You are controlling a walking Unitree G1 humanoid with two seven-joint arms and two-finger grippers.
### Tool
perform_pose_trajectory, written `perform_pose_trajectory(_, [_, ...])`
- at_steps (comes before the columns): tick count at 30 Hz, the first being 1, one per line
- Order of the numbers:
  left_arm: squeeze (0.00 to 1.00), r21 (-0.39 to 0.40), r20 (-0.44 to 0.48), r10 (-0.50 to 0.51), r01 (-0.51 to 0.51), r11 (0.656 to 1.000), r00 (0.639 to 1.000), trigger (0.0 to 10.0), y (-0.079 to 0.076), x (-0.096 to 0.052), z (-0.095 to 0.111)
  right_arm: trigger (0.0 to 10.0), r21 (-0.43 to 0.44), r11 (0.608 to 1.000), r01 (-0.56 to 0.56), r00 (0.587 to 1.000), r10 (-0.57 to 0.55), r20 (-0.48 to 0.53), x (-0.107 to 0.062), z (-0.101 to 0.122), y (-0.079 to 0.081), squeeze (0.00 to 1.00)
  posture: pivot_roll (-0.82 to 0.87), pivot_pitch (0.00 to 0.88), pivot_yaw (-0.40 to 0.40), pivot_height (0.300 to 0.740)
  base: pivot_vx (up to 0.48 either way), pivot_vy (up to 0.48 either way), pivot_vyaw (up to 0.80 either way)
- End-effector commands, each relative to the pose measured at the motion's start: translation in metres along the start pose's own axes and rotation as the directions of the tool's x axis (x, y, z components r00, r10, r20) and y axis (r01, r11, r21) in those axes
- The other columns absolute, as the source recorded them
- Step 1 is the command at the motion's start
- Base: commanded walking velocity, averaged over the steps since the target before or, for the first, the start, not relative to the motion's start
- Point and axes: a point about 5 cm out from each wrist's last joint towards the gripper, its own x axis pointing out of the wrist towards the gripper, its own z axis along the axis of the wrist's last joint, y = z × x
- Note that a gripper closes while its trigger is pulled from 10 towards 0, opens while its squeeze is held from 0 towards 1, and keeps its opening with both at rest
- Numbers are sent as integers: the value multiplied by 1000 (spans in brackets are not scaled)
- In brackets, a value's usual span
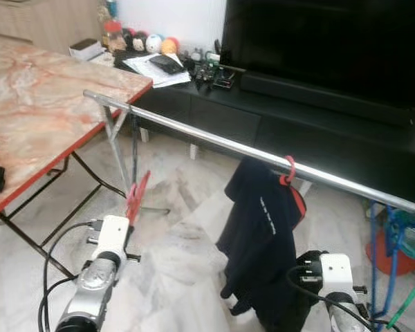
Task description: Hang hanger
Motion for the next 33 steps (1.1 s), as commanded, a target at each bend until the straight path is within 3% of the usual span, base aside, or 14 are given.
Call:
perform_pose_trajectory(1, [0,-7,43,-18,19,1000,999,10000,-6,2,8,10000,24,999,47,999,-47,19,3,6,-10,0,-67,0,-27,740,0,0,0])
perform_pose_trajectory(9, [0,-5,57,-15,16,1000,998,10000,-6,4,13,10000,23,995,92,996,-92,6,13,15,-17,0,-60,0,-25,740,0,0,0])
perform_pose_trajectory(20, [0,0,67,-9,9,1000,998,10000,-5,4,15,10000,13,1000,12,1000,-12,-28,26,26,-6,0,-49,0,-22,740,0,0,0])
perform_pose_trajectory(33, [0,-2,72,-8,8,1000,997,10000,-6,4,15,10000,-16,999,34,998,-35,-50,41,44,-8,0,-38,0,-19,740,0,0,0])
